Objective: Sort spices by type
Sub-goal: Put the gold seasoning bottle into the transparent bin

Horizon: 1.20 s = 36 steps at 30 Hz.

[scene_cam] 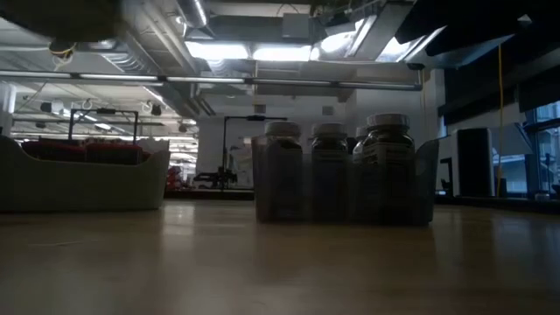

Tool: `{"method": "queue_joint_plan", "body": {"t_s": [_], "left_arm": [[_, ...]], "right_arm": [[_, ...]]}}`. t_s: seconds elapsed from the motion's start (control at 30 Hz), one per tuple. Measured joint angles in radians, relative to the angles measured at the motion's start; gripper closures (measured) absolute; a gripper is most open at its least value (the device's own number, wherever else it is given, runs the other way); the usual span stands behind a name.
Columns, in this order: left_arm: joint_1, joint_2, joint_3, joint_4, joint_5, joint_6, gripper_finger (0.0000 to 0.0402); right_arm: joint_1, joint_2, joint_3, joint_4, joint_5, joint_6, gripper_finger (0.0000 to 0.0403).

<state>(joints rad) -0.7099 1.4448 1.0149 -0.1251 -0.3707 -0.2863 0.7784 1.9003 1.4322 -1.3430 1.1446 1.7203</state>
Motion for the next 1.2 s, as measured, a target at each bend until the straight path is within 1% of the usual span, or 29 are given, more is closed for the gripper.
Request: {"method": "queue_joint_plan", "body": {"t_s": [0.23,0.43,0.53,0.63,0.7,0.73,0.87,1.13,1.2], "left_arm": [[-0.155,-0.114,0.000,-0.077,0.005,-0.082,0.0144],[-0.301,-0.141,0.000,-0.156,0.011,-0.156,0.0142],[-0.354,-0.141,0.000,-0.225,0.035,-0.232,0.0142],[-0.372,-0.141,0.000,-0.321,0.092,-0.337,0.0142],[-0.381,-0.136,0.000,-0.377,0.088,-0.388,0.0142],[-0.388,-0.133,0.000,-0.393,0.075,-0.392,0.0142],[-0.425,-0.101,0.000,-0.393,-0.031,-0.360,0.0142],[-0.443,-0.002,0.000,-0.428,-0.026,-0.360,0.0142],[-0.444,0.024,0.001,-0.419,-0.036,-0.337,0.0142]], "right_arm": [[-0.018,0.000,0.000,0.013,0.009,-0.001,0.0088],[-0.036,0.000,0.000,0.018,0.010,-0.005,0.0088],[-0.042,0.000,0.000,0.018,0.013,-0.005,0.0088],[-0.051,0.000,0.000,0.027,0.016,-0.011,0.0088],[-0.061,0.000,0.000,0.045,0.015,-0.033,0.0088],[-0.063,0.000,0.000,0.057,0.014,-0.047,0.0088],[-0.075,0.000,0.000,0.102,0.003,-0.104,0.0088],[-0.073,0.000,0.000,0.139,-0.002,-0.155,0.0088],[-0.074,0.000,0.000,0.139,-0.002,-0.155,0.0088]]}}
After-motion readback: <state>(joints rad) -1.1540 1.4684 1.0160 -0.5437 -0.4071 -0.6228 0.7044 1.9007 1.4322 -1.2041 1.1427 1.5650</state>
